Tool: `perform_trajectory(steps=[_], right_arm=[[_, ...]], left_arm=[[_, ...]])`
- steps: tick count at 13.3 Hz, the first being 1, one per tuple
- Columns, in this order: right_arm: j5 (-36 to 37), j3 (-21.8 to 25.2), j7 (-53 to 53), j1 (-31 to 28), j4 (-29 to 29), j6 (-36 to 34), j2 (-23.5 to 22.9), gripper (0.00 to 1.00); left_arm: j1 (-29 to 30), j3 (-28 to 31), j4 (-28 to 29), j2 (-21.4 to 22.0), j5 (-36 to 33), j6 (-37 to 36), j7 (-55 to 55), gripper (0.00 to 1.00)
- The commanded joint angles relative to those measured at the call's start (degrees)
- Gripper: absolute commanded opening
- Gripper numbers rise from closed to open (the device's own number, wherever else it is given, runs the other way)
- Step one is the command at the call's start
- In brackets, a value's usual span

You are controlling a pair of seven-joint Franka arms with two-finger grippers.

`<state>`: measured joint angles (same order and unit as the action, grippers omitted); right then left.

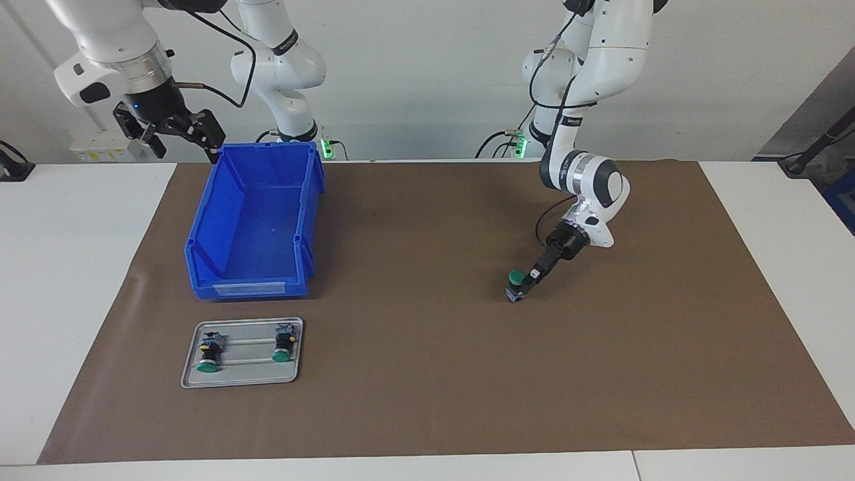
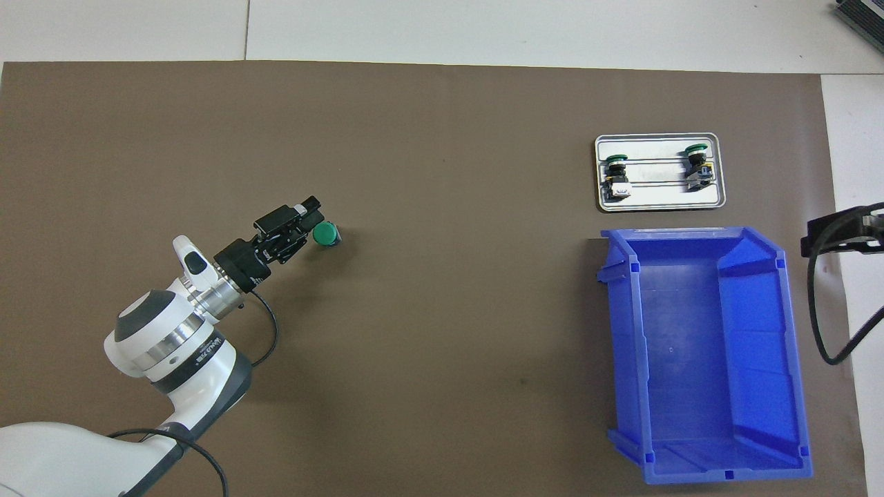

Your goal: Place and press button with both arms

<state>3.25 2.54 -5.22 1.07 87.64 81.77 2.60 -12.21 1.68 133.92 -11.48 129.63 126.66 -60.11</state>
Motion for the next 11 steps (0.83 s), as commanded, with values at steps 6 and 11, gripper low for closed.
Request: perform_trajectory(steps=[6, 11], right_arm=[[-1.2, -0.5, 0.4, -0.9, -0.7, -0.8, -0.1, 1.00], [-1.2, -0.6, 0.4, -0.9, -0.7, -0.8, -0.1, 1.00]], left_arm=[[-0.2, -0.7, -2.9, 3.7, -7.2, 12.1, 2.6, 0.55], [-1.0, -0.9, -8.8, 3.6, -30.5, 15.8, 14.1, 0.40]])
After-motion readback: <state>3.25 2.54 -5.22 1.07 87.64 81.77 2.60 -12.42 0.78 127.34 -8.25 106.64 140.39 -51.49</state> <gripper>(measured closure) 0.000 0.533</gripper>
